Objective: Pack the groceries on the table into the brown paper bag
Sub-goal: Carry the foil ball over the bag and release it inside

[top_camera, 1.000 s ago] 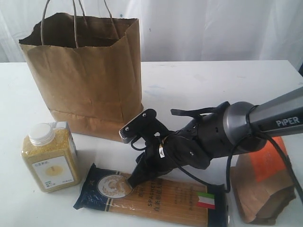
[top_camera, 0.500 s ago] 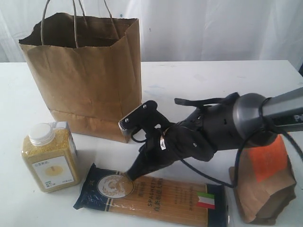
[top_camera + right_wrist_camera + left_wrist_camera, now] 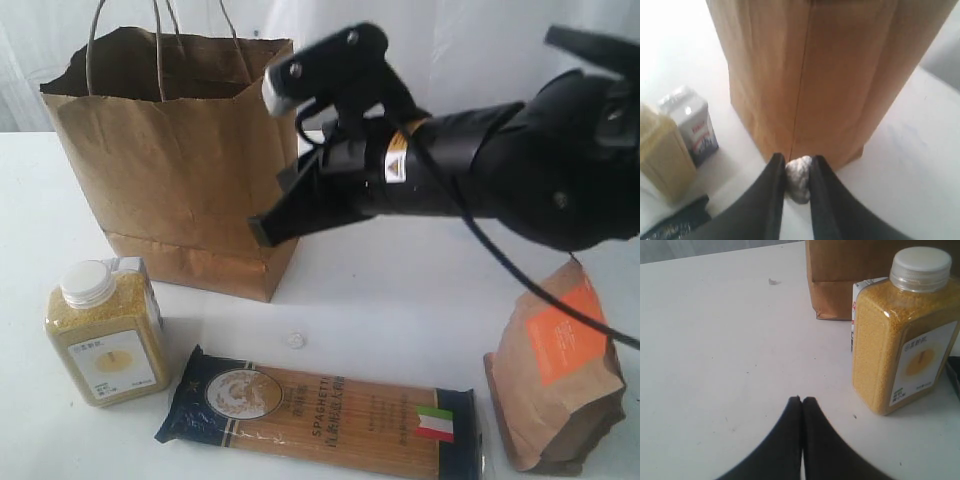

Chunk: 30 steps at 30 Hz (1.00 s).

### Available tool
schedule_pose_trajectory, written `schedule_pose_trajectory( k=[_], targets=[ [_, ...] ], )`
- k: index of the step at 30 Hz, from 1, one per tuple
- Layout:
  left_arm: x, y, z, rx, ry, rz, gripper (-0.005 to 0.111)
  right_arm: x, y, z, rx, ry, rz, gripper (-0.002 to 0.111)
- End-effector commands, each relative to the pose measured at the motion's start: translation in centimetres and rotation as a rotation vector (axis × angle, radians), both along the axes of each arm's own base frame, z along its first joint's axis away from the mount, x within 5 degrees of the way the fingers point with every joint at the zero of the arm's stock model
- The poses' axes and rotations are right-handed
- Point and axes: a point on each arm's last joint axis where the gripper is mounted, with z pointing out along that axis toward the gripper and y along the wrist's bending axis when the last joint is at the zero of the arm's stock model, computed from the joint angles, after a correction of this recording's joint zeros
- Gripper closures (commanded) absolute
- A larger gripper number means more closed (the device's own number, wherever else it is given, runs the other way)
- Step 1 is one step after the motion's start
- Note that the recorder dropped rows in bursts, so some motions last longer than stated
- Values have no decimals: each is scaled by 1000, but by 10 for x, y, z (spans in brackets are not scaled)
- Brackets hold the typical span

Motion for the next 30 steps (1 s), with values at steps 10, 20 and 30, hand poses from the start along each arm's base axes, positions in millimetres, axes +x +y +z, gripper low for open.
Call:
schedule_pose_trajectory(
  k=[10,20,30],
  targets=[
    [0,0,0,-1,-7,4,107,38,29,80,174,-233,4,108],
    [0,0,0,-1,-5,4,107,97,66,78,153,-192,-42,108],
    [0,0,0,-1,-5,4,107,113,77,79,102,-145,-58,83]
  ],
)
